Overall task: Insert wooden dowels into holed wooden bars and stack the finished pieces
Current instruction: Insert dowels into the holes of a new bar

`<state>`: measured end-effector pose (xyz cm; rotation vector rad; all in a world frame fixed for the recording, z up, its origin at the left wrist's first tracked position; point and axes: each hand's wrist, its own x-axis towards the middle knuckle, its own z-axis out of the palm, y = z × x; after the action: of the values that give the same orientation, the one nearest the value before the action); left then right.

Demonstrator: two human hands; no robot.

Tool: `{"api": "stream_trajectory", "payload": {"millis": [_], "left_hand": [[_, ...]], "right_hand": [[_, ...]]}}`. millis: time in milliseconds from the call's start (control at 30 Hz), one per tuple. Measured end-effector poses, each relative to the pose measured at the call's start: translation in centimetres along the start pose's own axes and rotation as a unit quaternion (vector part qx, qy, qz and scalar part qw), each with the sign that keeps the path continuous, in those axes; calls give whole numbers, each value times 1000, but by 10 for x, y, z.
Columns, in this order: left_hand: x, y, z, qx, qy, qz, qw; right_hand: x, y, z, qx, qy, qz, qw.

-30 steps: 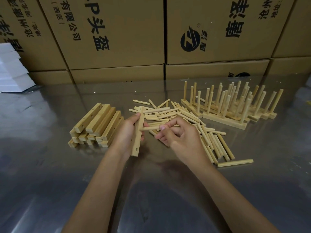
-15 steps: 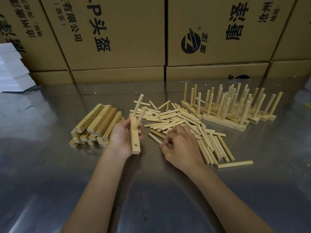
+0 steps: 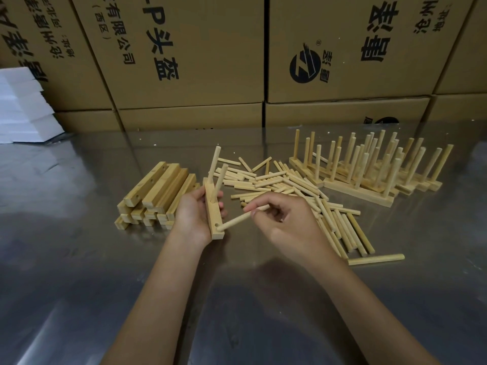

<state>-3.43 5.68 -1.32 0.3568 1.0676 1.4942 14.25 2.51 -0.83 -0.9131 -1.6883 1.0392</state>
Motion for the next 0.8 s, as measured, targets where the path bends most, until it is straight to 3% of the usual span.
{"api": "stream_trajectory", "payload": {"millis": [300,433,800], "left_hand": [[-4,-9,7,66,-12,36,997],[-3,-11,7,57,11,49,997],[-4,-17,9,15,51,31,998]], "right_hand": [[-2,-2,5,-24,4,-29,999],[-2,-6,5,18,-17,-27,999],[-8,-3,20,-19,36,-78,996]]}}
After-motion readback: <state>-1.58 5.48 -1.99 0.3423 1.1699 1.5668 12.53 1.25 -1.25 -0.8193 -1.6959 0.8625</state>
